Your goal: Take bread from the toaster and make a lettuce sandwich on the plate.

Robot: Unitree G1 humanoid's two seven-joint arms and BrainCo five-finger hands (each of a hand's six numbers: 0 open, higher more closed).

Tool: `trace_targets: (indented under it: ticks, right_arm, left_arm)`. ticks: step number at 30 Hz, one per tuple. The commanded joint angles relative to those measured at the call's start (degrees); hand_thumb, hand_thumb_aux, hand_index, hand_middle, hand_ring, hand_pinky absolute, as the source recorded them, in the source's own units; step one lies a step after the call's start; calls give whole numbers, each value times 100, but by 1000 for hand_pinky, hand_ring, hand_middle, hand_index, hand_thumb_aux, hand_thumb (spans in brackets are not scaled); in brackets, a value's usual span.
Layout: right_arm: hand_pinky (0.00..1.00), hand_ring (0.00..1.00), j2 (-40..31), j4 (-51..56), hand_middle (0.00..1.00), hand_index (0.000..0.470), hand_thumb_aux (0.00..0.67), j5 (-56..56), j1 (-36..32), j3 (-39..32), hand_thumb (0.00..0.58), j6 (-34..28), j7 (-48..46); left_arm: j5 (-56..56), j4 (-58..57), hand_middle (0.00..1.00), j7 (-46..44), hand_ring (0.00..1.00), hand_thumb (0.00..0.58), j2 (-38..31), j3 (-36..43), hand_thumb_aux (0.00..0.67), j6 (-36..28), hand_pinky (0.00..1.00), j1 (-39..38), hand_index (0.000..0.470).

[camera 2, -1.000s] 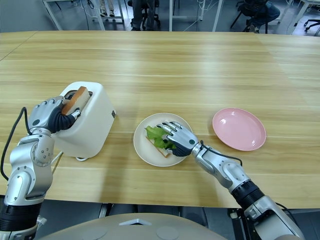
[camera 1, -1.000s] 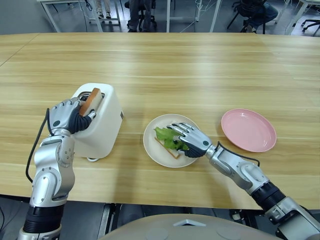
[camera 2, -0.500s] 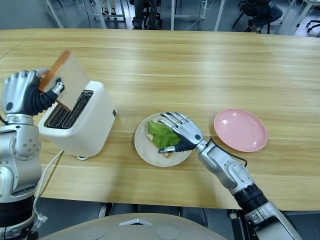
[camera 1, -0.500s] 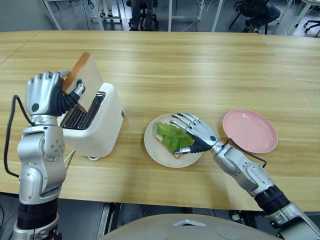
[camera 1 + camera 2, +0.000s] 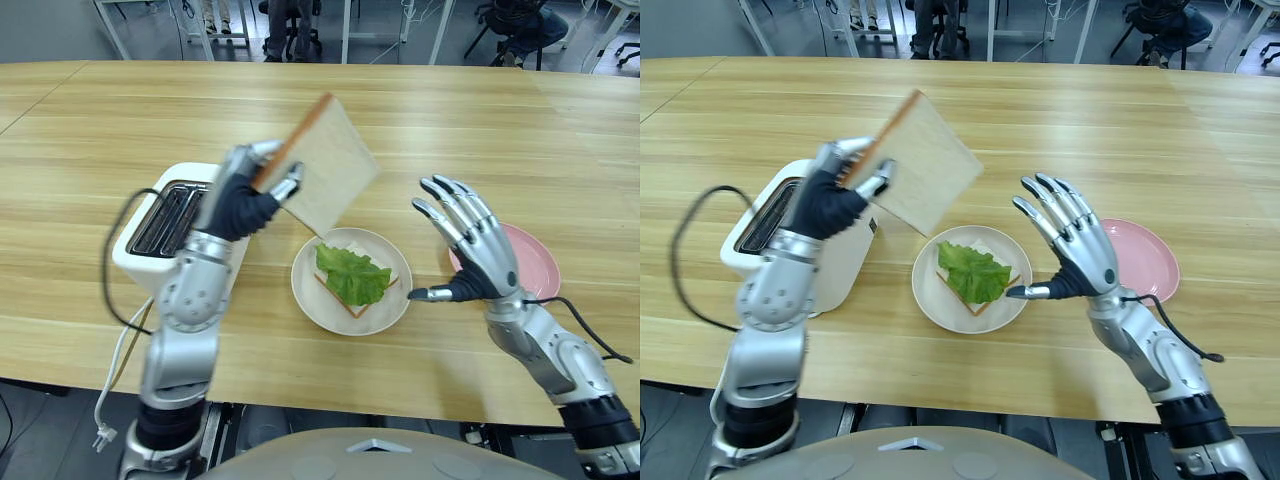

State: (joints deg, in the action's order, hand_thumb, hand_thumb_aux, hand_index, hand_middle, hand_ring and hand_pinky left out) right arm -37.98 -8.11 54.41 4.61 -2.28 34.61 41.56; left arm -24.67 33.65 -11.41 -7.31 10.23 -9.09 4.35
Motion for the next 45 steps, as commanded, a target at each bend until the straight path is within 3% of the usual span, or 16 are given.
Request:
trace_targets:
  ticks: [1, 7, 12, 19, 33, 41, 42, 43, 44, 45]
  right_arm:
    - [0, 0, -232, -228, 0, 0, 0, 204, 257, 345, 0, 191, 245]
    - [0, 0, -557, -334, 0, 0, 0, 860, 501, 17, 0, 465, 140]
    - [0, 0, -624, 269, 0, 0, 0, 795, 312, -745, 0, 565, -947]
    - [0, 0, -381, 943, 0, 0, 0, 269, 69, -1410, 0, 254, -2592]
    - [0, 0, 83, 1780, 0, 0, 0, 143, -809, -2002, 0, -294, -3805]
    - [0, 0, -38, 2177, 0, 0, 0, -498, -1495, -2743, 0, -307, -6331]
    - [0, 0, -39, 2223, 0, 0, 0, -632, -1597, -2830, 0, -292, -6674]
    - [0, 0, -23, 2274, 0, 0, 0, -743, -1697, -2896, 0, -291, -6936]
    - [0, 0, 0, 2330, 0, 0, 0, -825, -1797, -2961, 0, -287, -7161]
    - [0, 0, 38, 2384, 0, 0, 0, -872, -1892, -3007, 0, -306, -7331]
  left_arm:
    - [407, -983, 1000, -57, 1000, 580, 232, 403, 670, 43, 1000, -203, 460]
    - [581, -2667, 1000, 109, 1000, 580, 511, 873, 670, 447, 1000, -202, 460]
    - [522, -3745, 1000, 260, 1000, 580, 399, 903, 670, 721, 1000, -37, 460]
    - [477, -4798, 1000, 492, 1000, 580, 211, 864, 670, 1078, 1000, 282, 460]
    - [195, -5357, 1000, 896, 1000, 580, 145, 1019, 670, 1294, 1000, 533, 460]
    - [-937, -5211, 1000, 1371, 1000, 580, -156, 1450, 670, 1046, 1000, 718, 460]
    - [-1339, -5055, 1000, 1622, 1000, 524, -253, 1533, 462, 918, 1000, 763, 317]
    - [-1683, -4898, 1000, 1830, 1000, 0, -330, 1589, 0, 781, 1000, 810, 0]
    - [-2017, -4709, 929, 2023, 929, 0, -409, 1630, 0, 650, 929, 852, 0]
    - [-2341, -4526, 400, 2189, 400, 0, -489, 1677, 0, 531, 400, 890, 0]
